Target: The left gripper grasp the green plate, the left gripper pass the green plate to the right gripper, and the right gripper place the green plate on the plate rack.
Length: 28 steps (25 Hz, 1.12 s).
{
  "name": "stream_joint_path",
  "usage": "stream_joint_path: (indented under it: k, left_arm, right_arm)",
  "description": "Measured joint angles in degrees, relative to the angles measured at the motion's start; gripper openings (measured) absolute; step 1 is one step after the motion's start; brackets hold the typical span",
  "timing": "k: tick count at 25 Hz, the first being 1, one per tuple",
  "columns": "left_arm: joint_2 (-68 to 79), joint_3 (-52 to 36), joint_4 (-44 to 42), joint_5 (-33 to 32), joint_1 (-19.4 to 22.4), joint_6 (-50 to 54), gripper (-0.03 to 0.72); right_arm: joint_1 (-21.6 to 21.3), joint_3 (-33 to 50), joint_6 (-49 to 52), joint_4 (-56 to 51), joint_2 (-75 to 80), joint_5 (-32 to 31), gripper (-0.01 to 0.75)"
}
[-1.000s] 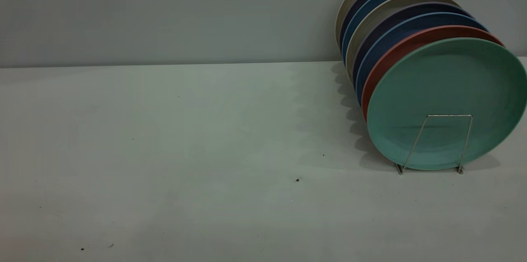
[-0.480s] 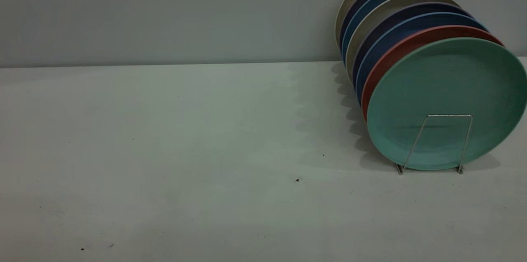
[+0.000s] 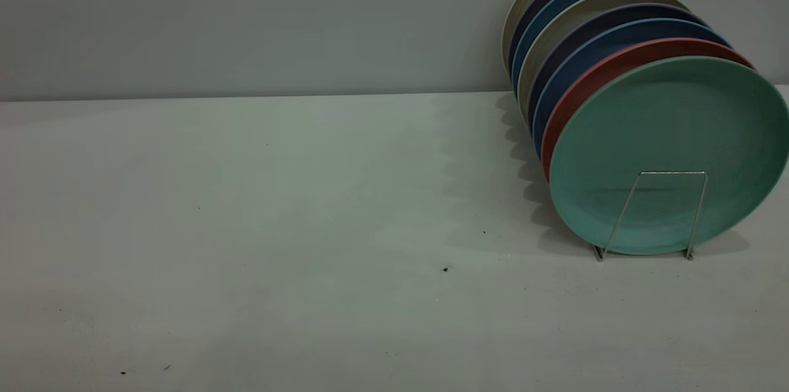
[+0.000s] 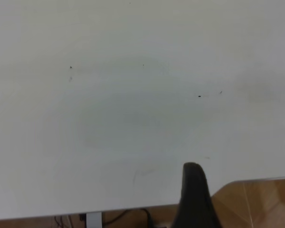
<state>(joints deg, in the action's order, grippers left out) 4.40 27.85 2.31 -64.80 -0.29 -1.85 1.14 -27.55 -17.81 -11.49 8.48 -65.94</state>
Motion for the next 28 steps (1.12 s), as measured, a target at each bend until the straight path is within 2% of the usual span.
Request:
stream_joint_path:
  k: [10,20,28]
  left_arm:
    - [-0.32,0.0,0.0,0.0,0.0,0.0,0.567]
    - [-5.64,0.0,0.0,-0.06,0.0,0.06,0.567]
    - [-5.64,0.0,0.0,-0.06,0.0,0.06,0.567]
  right_arm:
    - [0.0,0.0,0.13,0.0,-0.07,0.04,0.421]
    - [0.0,0.0,0.27,0.0,-9.27,-0.11,0.421]
    - [0.0,0.0,0.31,-0.01,-9.35,-0.16,0.421]
